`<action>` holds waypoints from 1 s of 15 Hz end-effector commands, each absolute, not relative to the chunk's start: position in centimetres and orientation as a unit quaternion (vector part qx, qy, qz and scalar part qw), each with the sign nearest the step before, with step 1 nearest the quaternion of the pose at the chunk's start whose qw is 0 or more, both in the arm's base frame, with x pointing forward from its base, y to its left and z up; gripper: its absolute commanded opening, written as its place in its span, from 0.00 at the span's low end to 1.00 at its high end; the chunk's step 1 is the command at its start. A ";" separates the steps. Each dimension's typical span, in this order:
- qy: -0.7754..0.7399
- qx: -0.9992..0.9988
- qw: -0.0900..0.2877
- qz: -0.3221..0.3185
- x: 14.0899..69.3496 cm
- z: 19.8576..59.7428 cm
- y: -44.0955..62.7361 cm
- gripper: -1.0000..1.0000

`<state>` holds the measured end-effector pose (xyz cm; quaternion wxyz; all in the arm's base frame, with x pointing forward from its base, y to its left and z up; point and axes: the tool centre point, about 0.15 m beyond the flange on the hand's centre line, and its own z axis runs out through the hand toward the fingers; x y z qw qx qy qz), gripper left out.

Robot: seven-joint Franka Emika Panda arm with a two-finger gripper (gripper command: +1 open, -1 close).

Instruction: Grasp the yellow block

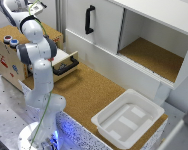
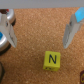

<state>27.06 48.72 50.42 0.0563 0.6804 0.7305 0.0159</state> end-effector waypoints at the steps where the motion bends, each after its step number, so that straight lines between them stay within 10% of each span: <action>1: 0.735 0.676 0.010 0.042 28.6 46.1 48.0 1.00; 14: 0.700 0.712 -0.007 0.054 29.1 42.6 46.9 1.00; 15: 0.700 0.712 -0.010 0.055 29.0 42.5 46.8 0.00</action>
